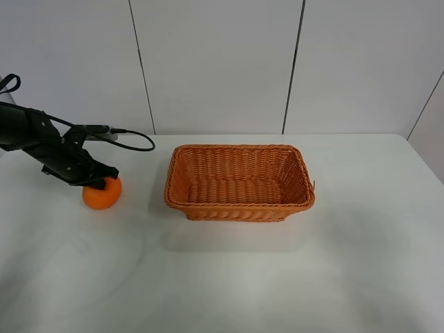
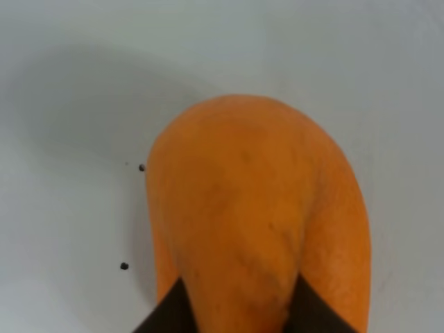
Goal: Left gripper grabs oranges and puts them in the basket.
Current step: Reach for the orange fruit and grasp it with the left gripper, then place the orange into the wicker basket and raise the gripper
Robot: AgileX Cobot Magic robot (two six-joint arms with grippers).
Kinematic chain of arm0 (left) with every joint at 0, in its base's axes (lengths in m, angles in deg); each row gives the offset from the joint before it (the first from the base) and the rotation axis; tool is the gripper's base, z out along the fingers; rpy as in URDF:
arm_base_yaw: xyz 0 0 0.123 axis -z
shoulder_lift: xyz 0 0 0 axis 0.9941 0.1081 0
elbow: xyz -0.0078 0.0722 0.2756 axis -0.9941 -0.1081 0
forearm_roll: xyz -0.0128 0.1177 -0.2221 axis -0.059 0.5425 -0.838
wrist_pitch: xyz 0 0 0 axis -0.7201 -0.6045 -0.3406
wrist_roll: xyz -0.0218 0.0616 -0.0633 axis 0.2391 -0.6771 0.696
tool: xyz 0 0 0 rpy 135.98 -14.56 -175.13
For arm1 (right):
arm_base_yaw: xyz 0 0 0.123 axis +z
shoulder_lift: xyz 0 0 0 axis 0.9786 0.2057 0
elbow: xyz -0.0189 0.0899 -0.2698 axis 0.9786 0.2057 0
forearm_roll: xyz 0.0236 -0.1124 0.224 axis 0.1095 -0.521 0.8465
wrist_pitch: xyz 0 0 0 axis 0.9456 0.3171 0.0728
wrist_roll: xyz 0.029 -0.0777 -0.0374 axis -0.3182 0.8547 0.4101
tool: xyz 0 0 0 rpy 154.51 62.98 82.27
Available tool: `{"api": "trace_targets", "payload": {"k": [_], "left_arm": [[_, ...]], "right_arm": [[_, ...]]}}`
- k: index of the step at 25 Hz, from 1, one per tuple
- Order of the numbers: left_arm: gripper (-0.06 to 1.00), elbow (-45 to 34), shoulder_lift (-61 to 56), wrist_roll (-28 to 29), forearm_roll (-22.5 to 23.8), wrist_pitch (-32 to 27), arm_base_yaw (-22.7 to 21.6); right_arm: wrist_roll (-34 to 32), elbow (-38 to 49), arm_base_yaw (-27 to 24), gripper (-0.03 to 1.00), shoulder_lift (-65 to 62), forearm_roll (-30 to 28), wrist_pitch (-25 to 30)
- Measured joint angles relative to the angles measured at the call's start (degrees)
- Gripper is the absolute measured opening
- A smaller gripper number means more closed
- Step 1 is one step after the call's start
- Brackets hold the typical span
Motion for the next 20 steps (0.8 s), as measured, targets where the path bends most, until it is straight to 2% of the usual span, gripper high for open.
{"api": "trace_targets", "payload": {"k": [8, 14, 20], "left_arm": [[0.22, 0.0, -0.93, 0.0, -0.19, -2.79, 0.0], [0.22, -0.05, -6.27, 0.11, -0.81, -8.82, 0.0], [0.21, -0.05, -18.6, -2.08, -7.77, -12.99, 0.62]], "right_arm": [[0.0, 0.0, 0.0, 0.69, 0.0, 0.0, 0.0], [0.0, 0.0, 0.0, 0.69, 0.0, 0.0, 0.0], [0.0, 0.0, 0.0, 0.69, 0.0, 0.0, 0.0]]}}
